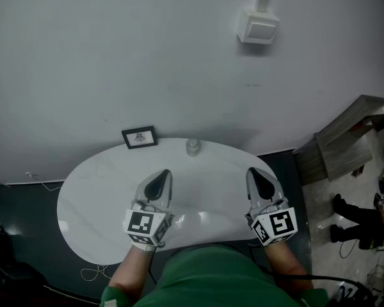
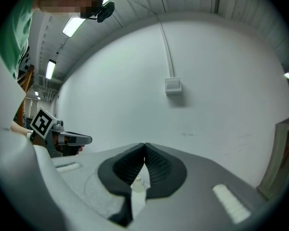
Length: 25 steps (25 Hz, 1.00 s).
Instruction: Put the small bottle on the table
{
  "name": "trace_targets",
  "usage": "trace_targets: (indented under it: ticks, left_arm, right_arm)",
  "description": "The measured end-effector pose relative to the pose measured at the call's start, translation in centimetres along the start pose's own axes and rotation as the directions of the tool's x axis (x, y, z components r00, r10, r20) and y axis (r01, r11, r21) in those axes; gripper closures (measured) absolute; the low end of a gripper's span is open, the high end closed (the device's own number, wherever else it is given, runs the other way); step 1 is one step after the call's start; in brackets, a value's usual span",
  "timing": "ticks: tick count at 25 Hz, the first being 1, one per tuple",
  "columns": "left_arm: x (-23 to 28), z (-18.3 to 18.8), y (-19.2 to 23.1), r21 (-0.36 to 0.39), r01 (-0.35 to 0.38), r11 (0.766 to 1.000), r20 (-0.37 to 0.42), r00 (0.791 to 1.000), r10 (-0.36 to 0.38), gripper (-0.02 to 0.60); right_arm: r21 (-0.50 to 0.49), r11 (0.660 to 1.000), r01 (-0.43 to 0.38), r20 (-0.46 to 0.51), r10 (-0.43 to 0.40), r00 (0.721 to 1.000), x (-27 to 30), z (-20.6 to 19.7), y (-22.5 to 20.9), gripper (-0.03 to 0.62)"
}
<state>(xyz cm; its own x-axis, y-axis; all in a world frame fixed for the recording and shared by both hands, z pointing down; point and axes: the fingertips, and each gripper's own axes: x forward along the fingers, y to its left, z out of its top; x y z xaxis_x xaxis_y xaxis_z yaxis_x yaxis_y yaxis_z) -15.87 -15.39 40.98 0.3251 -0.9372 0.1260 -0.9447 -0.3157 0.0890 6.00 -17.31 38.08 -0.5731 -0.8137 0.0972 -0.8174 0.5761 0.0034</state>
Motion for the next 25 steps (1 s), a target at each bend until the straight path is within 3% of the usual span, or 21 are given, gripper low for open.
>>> trace_targets:
  ticks: [25]
  left_arm:
    - [0.7, -1.5, 0.9, 0.013, 0.028, 1.000, -0.035, 0.999, -0.027, 0.569]
  right_arm:
    - [0.007, 1.000, 0.026, -0.018, -0.026, 1.000, 0.3, -0.7, 0.3, 0.592]
